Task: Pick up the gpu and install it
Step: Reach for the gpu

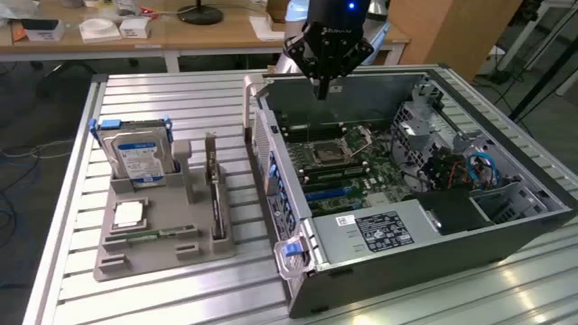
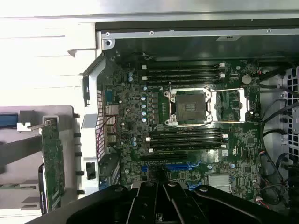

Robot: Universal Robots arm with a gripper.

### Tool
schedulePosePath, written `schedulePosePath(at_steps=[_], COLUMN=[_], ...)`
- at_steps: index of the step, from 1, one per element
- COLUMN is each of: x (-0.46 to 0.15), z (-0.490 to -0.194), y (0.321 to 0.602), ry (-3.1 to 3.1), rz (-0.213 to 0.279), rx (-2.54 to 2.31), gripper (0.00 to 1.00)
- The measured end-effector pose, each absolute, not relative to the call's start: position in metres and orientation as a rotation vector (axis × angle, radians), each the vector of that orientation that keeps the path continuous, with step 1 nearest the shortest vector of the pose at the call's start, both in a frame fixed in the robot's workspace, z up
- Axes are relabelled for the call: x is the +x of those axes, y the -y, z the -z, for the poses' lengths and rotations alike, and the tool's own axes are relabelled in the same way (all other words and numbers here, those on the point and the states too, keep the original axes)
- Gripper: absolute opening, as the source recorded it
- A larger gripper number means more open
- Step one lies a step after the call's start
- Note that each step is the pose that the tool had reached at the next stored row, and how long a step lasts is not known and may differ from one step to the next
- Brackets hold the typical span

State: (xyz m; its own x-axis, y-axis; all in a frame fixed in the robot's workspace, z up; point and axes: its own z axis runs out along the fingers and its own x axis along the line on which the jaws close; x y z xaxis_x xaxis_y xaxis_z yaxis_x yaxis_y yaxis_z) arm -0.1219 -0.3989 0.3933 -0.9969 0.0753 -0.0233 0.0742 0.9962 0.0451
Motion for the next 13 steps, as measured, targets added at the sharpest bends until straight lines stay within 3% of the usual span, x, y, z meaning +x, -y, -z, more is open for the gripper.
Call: schedulePosePath(at_steps=[13], x=[-0.1236], z=[-0.3933], y=[0.3988], ry=[-3.114], rz=[-0.069], rx=[0.116], gripper=[0.11])
